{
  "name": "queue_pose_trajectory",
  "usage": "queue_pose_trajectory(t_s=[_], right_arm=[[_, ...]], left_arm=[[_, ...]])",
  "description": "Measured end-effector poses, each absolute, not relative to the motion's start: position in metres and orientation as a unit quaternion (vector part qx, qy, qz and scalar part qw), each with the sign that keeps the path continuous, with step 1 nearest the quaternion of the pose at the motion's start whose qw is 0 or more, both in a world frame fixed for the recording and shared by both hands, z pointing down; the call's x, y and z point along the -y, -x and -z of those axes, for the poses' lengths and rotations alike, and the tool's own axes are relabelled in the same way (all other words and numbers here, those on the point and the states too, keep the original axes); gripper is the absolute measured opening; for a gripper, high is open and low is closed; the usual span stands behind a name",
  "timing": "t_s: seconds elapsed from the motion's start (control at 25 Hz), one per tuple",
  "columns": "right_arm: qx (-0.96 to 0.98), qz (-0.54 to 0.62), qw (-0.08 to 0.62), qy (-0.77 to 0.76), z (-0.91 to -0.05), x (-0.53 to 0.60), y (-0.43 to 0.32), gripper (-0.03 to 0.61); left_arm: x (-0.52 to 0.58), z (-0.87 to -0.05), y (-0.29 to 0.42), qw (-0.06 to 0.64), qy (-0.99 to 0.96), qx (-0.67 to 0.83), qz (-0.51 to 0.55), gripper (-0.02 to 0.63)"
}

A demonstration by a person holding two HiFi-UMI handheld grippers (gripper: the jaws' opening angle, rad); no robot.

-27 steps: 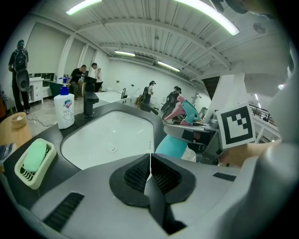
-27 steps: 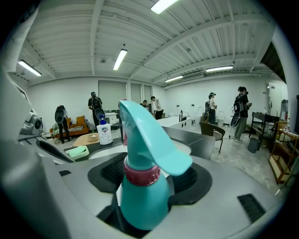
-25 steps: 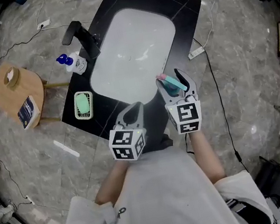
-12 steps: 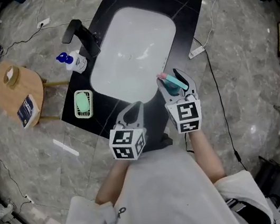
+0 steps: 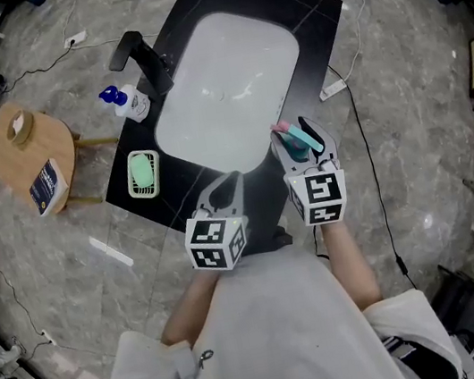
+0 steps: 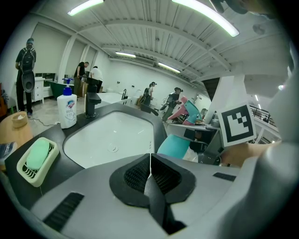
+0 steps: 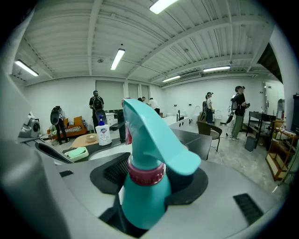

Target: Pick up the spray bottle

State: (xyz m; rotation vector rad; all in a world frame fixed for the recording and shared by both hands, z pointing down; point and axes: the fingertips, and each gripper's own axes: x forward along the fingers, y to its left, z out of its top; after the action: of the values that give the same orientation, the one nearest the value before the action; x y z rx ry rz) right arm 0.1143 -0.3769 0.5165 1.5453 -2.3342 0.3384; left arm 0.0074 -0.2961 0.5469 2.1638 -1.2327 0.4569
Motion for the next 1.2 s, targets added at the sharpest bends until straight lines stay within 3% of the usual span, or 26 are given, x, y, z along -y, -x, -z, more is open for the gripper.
queue_pose_trajectory(t_s=[1.2], right_arm=[[0.820, -0.052, 0.117, -0.558, -0.427, 0.261, -0.118, 0.255]], left_arm=[[0.241, -0.465, -0.039, 0.228, -0.863, 0.444, -0.078, 0.028]])
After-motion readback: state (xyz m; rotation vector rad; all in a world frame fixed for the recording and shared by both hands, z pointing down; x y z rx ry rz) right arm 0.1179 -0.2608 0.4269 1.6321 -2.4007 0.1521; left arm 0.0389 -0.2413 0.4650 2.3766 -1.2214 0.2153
